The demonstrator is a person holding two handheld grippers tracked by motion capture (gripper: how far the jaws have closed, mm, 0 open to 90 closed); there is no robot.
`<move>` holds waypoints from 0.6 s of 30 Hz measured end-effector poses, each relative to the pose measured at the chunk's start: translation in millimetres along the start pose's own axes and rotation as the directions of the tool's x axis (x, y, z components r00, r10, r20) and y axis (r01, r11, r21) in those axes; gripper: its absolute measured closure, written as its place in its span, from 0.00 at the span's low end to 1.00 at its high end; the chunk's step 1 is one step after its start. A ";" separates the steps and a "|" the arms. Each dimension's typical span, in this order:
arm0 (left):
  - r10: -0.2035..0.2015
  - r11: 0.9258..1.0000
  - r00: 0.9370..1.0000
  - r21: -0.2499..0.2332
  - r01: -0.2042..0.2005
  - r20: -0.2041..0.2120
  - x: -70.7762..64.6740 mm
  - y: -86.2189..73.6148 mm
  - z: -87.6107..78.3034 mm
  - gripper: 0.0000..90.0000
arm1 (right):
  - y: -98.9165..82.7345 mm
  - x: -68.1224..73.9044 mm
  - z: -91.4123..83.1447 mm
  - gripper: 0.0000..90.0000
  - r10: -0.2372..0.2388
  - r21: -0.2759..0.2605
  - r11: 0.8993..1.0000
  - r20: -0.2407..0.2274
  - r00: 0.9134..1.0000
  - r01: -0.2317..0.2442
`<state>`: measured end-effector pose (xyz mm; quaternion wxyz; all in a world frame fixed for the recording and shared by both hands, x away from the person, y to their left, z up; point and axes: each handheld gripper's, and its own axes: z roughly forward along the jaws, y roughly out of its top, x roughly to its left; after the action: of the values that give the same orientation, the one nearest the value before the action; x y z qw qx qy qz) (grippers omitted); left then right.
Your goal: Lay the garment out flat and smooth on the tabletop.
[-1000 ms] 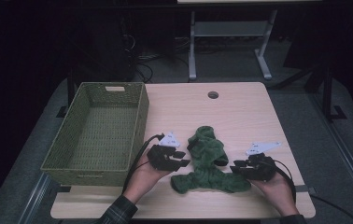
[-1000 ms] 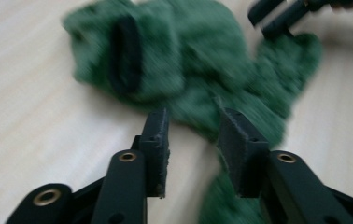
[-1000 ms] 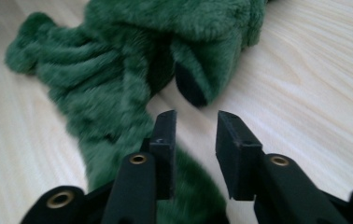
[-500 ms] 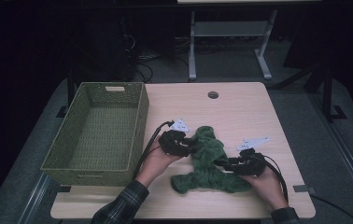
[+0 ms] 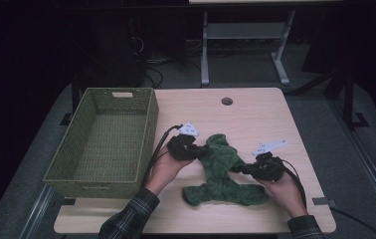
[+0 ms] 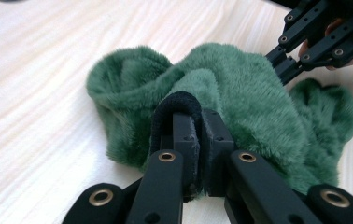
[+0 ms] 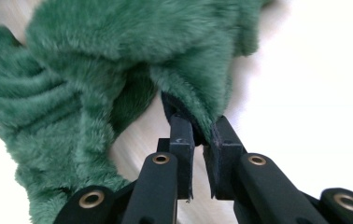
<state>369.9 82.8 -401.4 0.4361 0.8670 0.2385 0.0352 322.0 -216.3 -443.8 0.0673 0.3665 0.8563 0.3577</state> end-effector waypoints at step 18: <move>-0.051 0.993 0.994 0.104 0.060 -0.095 2.5 -19.4 1.2 0.96 | 32.1 -5.5 -27.5 0.91 -0.048 -0.052 0.997 0.072 0.996 0.051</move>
<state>365.0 92.8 -417.5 0.3784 0.8796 0.2839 0.0500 334.2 -220.2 -403.2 0.1163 0.3557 0.8523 0.3654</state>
